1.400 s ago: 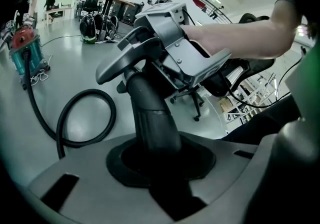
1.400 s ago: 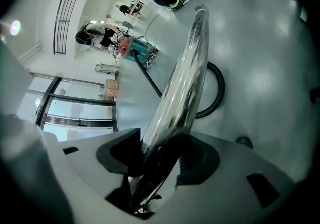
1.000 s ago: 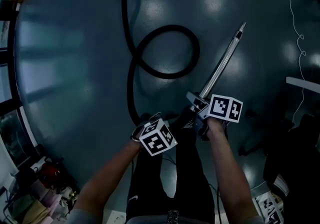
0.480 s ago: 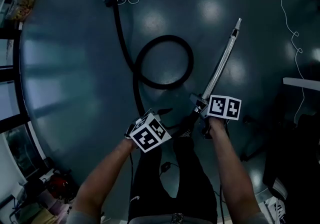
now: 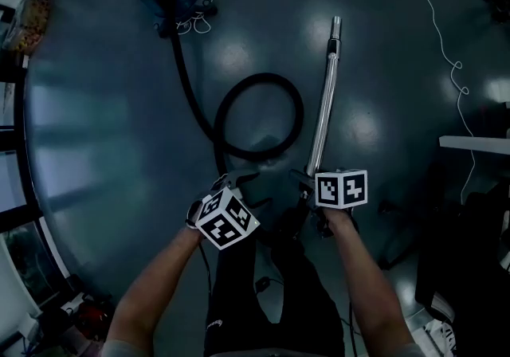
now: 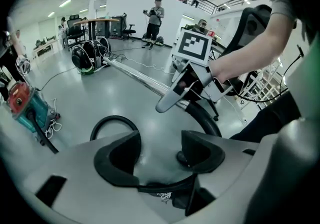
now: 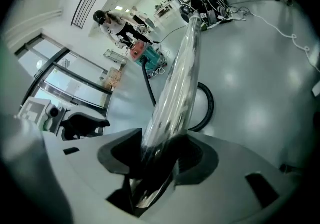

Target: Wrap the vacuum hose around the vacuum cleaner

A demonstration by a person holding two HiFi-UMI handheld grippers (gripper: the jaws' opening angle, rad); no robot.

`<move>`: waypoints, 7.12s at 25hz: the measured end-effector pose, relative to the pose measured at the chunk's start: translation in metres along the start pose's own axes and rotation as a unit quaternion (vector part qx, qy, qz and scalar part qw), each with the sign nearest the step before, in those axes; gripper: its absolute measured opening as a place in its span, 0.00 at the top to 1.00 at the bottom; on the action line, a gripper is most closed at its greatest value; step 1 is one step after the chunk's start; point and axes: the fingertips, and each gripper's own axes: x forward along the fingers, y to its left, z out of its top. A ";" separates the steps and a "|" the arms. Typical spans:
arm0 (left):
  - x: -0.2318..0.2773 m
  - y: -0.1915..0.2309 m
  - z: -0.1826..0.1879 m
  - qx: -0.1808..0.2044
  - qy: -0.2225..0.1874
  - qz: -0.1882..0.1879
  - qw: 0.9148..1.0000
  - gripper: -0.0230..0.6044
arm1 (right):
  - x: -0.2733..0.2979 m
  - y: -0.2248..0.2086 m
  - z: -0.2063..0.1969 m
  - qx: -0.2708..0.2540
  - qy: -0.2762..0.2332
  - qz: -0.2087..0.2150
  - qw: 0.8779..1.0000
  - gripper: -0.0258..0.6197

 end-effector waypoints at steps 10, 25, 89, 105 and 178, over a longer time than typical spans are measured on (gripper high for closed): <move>-0.025 0.115 0.050 0.106 -0.026 0.007 0.994 0.53 | 0.020 0.036 0.038 -0.067 0.038 -0.021 0.997 0.64; -0.054 0.239 0.088 0.218 -0.012 0.092 0.972 0.53 | 0.048 0.041 0.065 -0.246 0.136 -0.054 0.958 0.65; -0.056 0.388 -0.048 0.113 0.040 0.005 0.993 0.69 | 0.172 0.061 0.275 -0.610 0.319 -0.028 0.724 0.69; -0.024 0.358 -0.027 0.011 0.064 -0.027 0.998 0.70 | 0.185 -0.003 0.277 -0.647 0.309 -0.042 0.696 0.67; 0.096 0.413 -0.054 -0.243 0.037 0.074 0.967 0.74 | 0.196 -0.017 0.302 -0.538 0.155 -0.009 0.828 0.58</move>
